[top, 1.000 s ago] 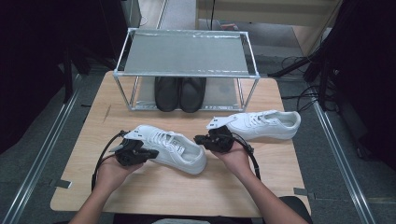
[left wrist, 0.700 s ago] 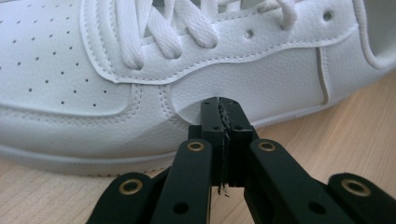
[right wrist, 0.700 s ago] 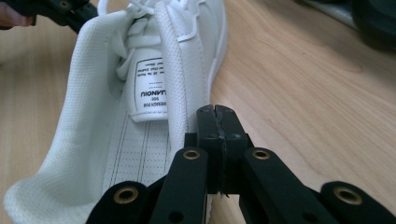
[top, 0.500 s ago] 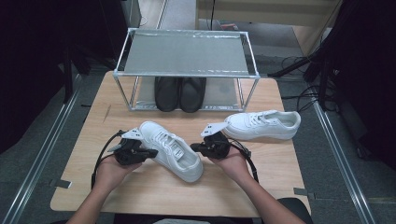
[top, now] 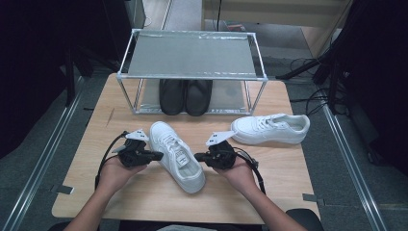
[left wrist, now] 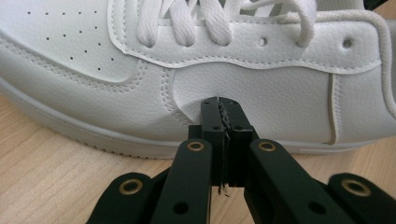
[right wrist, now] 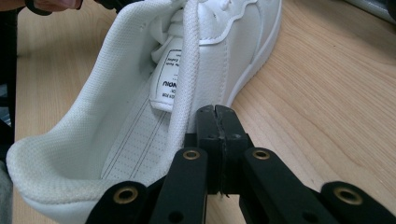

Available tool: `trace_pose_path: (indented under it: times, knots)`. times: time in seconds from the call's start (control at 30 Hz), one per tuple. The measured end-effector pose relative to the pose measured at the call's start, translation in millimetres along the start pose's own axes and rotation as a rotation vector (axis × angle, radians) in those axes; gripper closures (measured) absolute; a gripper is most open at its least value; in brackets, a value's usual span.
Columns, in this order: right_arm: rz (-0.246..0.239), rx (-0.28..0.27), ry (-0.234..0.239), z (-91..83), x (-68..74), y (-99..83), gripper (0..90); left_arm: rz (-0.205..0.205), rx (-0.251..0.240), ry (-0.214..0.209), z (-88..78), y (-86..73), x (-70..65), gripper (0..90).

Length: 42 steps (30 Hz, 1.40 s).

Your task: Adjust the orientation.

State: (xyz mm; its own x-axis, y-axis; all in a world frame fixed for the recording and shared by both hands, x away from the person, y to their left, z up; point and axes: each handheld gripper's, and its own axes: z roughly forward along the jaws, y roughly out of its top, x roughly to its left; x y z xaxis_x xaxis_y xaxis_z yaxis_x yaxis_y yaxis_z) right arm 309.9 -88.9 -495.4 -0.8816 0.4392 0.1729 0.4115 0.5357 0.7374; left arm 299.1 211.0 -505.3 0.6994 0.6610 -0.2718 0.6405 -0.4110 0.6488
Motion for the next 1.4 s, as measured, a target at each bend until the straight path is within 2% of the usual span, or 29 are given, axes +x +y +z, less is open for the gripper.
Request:
trace_pose_path:
  times: [0.1, 0.23, 0.67, 0.93, 1.1, 1.23, 1.3, 1.4]
  knots:
    - [-0.008, -0.001, -0.015, -0.9, 4.4, -1.3, 90.0, -0.002, -0.007, -0.008, 2.4, 2.5, 3.4, 89.9]
    - [0.004, -0.003, -0.010, -1.2, 8.1, -3.1, 90.0, -0.006, -0.007, -0.020, 3.7, 4.8, 6.1, 89.9]
    - [0.013, -0.016, -0.004, 1.0, 18.0, -6.5, 90.0, 0.006, 0.003, -0.008, 7.2, 12.7, 9.7, 89.7]
    - [0.024, -0.022, -0.004, 2.7, 24.0, -7.5, 88.8, -0.008, -0.003, -0.021, 9.1, 15.3, 13.7, 89.7]
    - [0.029, -0.021, 0.001, 4.3, 29.5, -7.6, 88.8, 0.002, 0.008, -0.017, 10.4, 19.3, 15.8, 89.8]
    - [0.027, -0.021, 0.008, 5.5, 32.8, -7.8, 88.0, -0.012, 0.011, -0.029, 11.0, 21.3, 19.1, 89.6]
    - [0.014, -0.022, -0.005, 4.6, 33.6, -7.9, 88.1, -0.015, 0.023, -0.033, 10.1, 23.4, 21.7, 87.3]
    - [0.008, -0.032, -0.006, -1.0, 31.4, -8.1, 87.4, -0.018, 0.008, -0.028, 8.4, 24.6, 23.3, 84.9]
